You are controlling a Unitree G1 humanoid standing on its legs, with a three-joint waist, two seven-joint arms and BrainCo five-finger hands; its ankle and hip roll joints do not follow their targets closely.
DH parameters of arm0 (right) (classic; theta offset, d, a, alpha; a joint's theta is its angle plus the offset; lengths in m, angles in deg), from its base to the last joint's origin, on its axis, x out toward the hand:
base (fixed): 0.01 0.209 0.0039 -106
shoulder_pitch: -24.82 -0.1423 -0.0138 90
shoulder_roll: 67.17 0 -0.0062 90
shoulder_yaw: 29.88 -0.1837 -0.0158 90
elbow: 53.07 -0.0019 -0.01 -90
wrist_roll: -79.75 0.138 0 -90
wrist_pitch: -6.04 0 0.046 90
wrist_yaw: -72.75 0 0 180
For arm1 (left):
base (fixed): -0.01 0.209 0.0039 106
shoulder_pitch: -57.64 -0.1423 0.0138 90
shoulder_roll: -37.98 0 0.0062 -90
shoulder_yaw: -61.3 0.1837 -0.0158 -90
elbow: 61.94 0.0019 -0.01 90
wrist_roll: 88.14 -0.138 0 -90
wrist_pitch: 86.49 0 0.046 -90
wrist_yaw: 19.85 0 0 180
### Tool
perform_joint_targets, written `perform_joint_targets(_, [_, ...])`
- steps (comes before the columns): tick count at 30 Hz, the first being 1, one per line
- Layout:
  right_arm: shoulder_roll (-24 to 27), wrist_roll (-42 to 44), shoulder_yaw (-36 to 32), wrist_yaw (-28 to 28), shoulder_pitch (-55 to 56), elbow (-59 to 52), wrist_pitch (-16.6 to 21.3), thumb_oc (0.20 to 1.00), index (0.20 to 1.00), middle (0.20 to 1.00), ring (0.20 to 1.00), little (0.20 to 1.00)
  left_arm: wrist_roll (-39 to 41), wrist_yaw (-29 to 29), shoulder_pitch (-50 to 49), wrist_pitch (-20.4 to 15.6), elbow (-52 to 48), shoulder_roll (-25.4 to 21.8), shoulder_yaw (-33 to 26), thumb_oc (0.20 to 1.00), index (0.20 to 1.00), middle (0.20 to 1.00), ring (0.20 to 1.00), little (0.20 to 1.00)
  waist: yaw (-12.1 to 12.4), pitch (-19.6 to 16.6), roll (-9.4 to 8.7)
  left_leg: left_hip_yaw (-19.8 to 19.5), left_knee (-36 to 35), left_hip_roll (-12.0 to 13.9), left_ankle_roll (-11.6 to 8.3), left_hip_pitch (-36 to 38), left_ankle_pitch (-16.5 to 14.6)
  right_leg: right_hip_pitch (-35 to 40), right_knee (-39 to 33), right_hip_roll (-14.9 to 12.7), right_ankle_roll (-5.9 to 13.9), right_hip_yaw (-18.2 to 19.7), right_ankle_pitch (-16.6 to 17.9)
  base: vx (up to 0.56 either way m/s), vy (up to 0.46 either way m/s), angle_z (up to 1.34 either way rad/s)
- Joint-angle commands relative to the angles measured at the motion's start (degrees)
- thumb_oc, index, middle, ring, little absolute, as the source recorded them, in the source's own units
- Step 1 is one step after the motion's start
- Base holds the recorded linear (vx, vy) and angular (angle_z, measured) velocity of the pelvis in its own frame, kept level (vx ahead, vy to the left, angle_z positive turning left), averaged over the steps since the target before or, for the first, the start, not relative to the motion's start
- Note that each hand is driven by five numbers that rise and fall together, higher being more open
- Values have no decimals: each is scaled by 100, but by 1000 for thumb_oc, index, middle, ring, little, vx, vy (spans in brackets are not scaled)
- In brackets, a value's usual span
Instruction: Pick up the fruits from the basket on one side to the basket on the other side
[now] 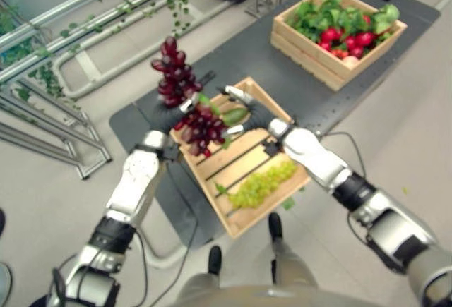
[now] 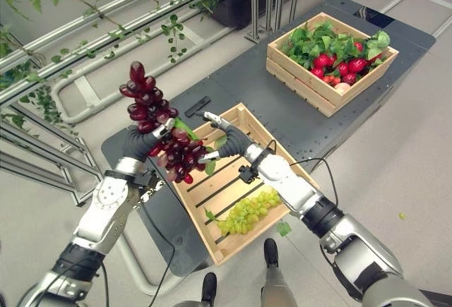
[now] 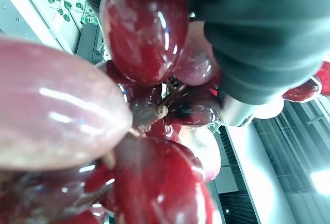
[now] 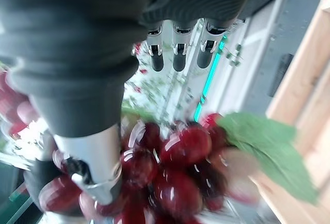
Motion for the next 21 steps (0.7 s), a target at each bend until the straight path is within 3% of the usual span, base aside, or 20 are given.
perform_joint_targets(1, [-564,664,206,-173,-494,310,178,1000,1000,1000,1000,1000,-158,-180,829,-297,168,-62,319,200,200,200,200,200,114,-354,-179,-45,179,-357,215,-305,-279,589,153,133,122,263,-1420,0,0,0])
perform_joint_targets(11, [-1359,2769,307,-775,-128,937,235,1000,1000,1000,1000,1000,100,-138,1209,-263,708,417,769,200,200,200,200,200,182,-396,-237,-108,172,-368,211,-270,-256,671,132,138,114,219,-1433,2,-7,2])
perform_joint_targets(21, [-1321,2323,109,-563,123,678,414,1000,1000,1000,1000,1000,320,26,918,-308,351,640,821,200,200,200,200,200,217,-520,-219,-172,140,-366,218,-242,-258,711,105,133,118,197,-1449,0,0,0])
